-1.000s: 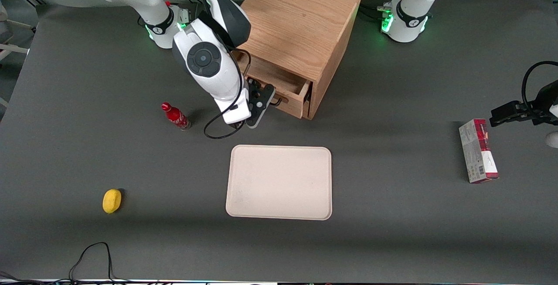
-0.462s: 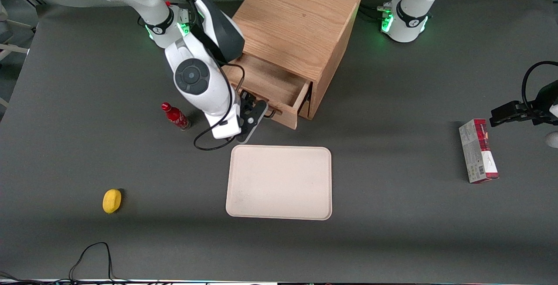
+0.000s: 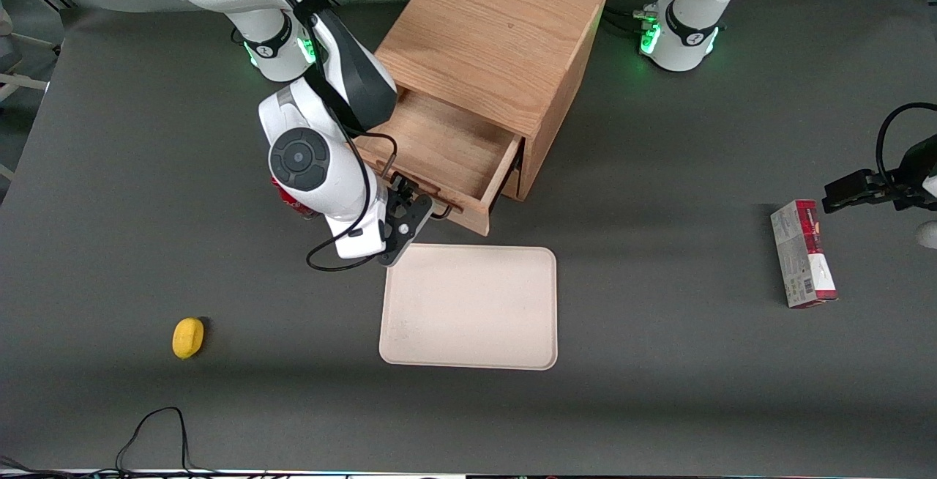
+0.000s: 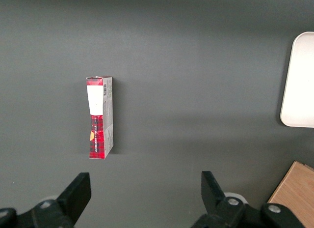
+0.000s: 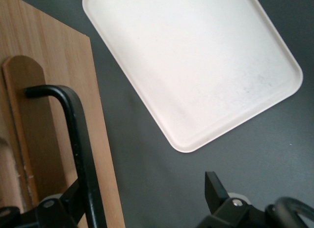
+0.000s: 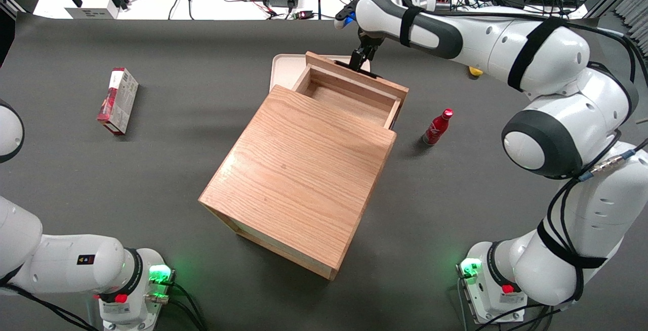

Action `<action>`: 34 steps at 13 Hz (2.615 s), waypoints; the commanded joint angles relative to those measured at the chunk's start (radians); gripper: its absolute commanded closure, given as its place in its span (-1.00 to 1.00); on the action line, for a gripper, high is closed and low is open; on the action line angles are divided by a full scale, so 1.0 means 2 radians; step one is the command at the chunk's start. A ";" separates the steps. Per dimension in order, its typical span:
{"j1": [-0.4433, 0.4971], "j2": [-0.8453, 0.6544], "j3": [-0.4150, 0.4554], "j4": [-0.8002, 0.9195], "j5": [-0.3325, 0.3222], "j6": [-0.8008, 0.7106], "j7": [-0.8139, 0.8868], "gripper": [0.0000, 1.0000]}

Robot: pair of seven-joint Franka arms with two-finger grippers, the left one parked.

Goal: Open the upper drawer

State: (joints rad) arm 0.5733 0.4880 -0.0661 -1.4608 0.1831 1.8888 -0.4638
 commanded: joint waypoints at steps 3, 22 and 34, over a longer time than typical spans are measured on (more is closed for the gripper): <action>-0.025 0.031 0.000 0.056 0.007 -0.027 0.003 -1.00; -0.070 0.070 0.000 0.111 0.006 -0.028 0.006 -1.00; -0.066 -0.005 -0.052 0.190 -0.001 -0.176 0.092 -1.00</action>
State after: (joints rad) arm 0.4357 0.5229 -0.1265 -1.0763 0.1825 1.5841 -0.3382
